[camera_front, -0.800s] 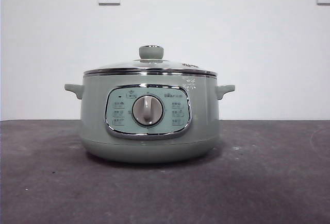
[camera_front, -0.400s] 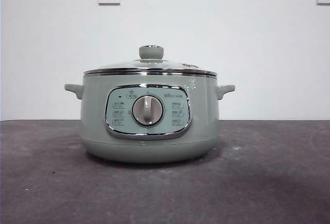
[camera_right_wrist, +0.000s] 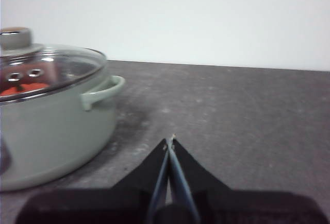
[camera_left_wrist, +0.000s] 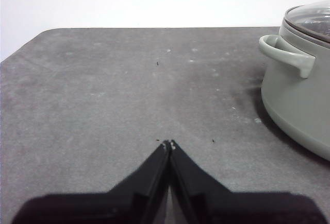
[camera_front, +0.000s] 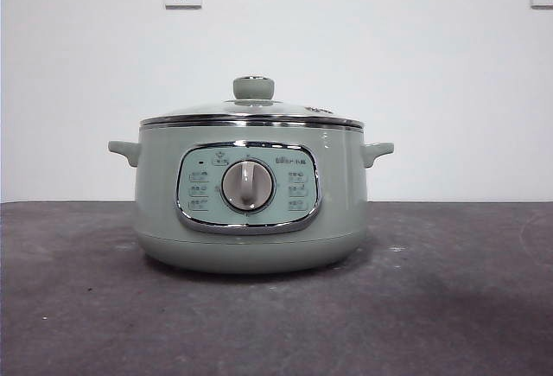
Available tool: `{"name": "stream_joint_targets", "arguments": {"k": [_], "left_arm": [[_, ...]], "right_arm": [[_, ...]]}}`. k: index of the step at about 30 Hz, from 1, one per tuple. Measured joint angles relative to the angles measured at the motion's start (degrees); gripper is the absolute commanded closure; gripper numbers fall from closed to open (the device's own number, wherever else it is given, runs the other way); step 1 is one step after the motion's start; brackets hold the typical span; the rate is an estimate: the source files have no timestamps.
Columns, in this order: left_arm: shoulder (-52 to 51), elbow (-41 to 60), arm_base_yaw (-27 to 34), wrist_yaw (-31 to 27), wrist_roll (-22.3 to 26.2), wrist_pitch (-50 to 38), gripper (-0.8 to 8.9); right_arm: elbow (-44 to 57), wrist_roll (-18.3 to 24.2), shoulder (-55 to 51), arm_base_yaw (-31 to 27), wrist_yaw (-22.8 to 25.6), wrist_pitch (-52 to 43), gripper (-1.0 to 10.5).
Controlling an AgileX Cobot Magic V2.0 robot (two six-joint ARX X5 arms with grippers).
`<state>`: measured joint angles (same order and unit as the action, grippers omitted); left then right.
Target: Pick up the pumpkin,open the lid,put the pumpkin in the pot,close the lid
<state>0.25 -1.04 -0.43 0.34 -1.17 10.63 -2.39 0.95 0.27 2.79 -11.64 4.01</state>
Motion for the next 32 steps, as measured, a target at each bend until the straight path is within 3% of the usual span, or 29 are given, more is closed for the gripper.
{"name": "stream_joint_targets", "arguments": {"k": [4, 12, 32], "left_arm": [[0.0, 0.0, 0.0, 0.0, 0.0, 0.0, 8.16], [0.0, 0.0, 0.0, 0.0, 0.0, 0.0, 8.16], [0.0, 0.0, 0.0, 0.0, 0.0, 0.0, 8.16]], "right_arm": [[1.0, -1.7, 0.0, 0.6, 2.8, -0.1, 9.5], [1.4, -2.8, 0.0, 0.6, 2.9, 5.1, 9.5], [1.4, -3.4, 0.0, 0.6, 2.9, 5.2, 9.5]]}}
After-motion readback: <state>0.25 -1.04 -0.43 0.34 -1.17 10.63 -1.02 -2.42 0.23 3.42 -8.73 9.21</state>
